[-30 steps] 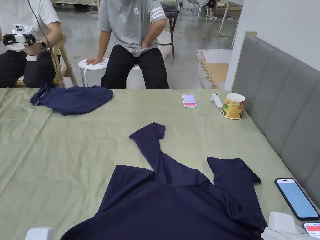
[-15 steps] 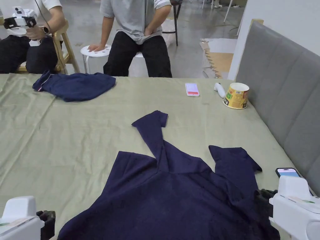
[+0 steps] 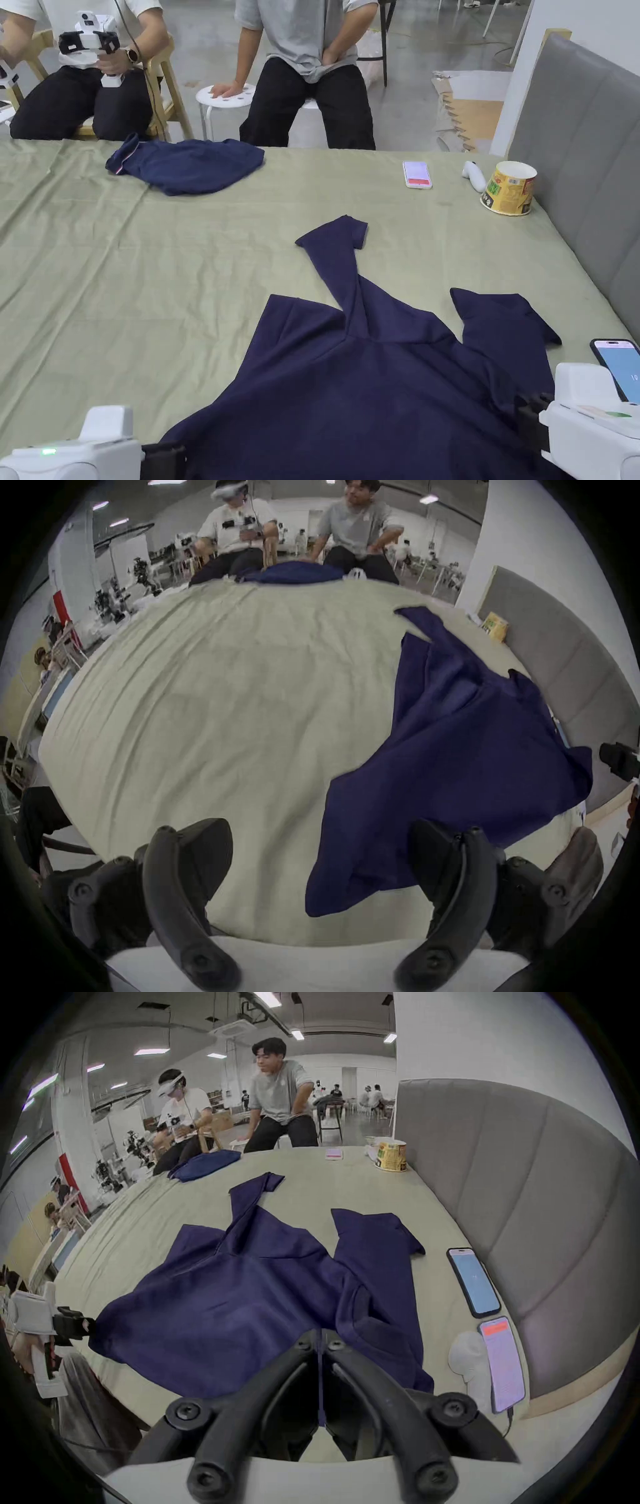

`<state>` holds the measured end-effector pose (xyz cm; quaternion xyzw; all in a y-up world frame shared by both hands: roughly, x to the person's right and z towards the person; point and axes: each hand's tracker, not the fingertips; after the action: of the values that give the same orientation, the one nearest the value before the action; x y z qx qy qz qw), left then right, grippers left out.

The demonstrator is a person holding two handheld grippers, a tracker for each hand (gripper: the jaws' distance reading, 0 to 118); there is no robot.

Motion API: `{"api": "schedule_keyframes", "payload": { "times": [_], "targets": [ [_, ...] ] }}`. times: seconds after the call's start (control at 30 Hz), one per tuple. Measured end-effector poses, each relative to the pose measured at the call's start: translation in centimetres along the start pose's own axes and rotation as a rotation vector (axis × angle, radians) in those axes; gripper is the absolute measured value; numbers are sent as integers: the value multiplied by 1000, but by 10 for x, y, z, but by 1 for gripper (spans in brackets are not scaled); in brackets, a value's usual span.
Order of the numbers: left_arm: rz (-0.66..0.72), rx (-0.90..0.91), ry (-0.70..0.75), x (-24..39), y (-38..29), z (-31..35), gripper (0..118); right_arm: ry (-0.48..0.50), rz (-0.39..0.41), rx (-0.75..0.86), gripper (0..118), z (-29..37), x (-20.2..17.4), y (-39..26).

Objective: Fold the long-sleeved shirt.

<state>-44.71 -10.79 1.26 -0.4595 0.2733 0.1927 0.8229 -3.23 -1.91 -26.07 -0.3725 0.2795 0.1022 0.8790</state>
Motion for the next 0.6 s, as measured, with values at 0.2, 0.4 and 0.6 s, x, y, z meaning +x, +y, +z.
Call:
{"api": "schedule_keyframes", "payload": {
  "times": [0.2,0.4,0.6],
  "targets": [
    [24,-64,23,18,10,-37,77,10,19,-12,1,-4,-4,2],
    [-13,-44,-35,32,13,-33,9,19,73,-21,1,-18,-2,23],
    [6,8,-58,31,15,-3,9,61,201,-37,4,-76,4,99]
  ]
}}
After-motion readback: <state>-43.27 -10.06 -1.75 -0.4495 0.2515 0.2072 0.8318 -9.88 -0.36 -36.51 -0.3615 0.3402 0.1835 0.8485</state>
